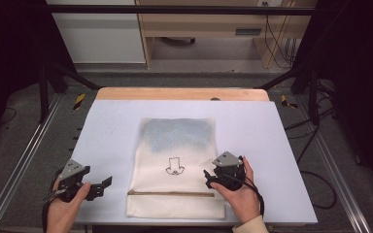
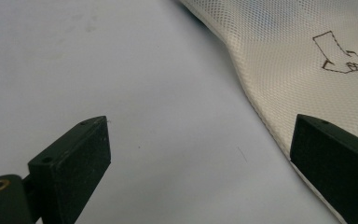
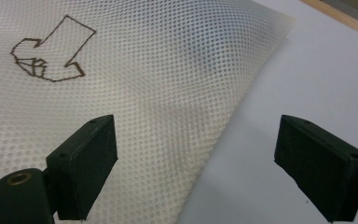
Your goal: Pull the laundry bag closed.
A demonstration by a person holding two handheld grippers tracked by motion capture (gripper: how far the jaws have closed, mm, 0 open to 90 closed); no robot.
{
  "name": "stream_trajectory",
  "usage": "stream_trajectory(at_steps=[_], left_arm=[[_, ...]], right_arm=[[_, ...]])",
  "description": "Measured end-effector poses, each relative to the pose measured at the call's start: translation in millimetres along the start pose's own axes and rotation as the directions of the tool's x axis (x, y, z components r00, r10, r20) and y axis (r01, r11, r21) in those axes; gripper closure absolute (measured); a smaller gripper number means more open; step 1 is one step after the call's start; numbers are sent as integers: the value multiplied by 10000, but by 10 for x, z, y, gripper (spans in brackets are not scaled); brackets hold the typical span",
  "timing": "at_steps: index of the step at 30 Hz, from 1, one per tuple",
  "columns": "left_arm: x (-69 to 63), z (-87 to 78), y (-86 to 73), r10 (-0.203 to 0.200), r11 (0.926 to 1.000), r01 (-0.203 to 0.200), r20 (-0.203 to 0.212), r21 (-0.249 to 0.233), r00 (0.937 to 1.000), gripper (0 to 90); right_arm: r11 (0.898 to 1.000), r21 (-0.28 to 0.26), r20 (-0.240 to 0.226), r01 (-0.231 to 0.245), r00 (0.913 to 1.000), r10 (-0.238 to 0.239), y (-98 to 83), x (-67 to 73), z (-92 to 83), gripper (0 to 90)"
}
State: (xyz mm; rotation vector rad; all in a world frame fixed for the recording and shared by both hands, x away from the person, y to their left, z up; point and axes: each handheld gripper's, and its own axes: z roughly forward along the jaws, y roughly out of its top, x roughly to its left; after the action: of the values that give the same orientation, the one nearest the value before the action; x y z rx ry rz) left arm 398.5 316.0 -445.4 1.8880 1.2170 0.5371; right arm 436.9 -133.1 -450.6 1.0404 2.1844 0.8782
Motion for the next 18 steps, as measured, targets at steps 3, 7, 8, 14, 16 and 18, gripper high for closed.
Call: stream_trajectory(at_steps=[3, 7, 8, 14, 16, 18], left_arm=[[-6, -39, -11, 167, 9996, -171, -187, -224, 9997, 49], [12, -59, -32, 267, 9995, -270, -180, -166, 9995, 51], [19, -49, -39, 282, 9996, -283, -114, -73, 9995, 56], [68, -21, -47, 258, 9994, -257, -29, 215, 9997, 61], [72, -27, -33, 272, 9995, -270, -96, 153, 9996, 55], [73, -42, -12, 399, 9992, -399, -168, 32, 9991, 50]], right_arm=[[9997, 123, -259, 196, 9995, -193, 46, 50, -5, 169], [9974, 345, -621, 636, 9962, -614, 133, 146, -14, 179], [9963, 501, -777, 699, 9948, -659, 154, 164, -11, 179], [9911, 667, -1583, 1155, 9819, -1038, 260, 295, -14, 211], [9892, 565, -1826, 1350, 9755, -1227, 308, 365, -23, 204], [9875, 464, -2106, 1508, 9678, -1379, 358, 440, -29, 169]])
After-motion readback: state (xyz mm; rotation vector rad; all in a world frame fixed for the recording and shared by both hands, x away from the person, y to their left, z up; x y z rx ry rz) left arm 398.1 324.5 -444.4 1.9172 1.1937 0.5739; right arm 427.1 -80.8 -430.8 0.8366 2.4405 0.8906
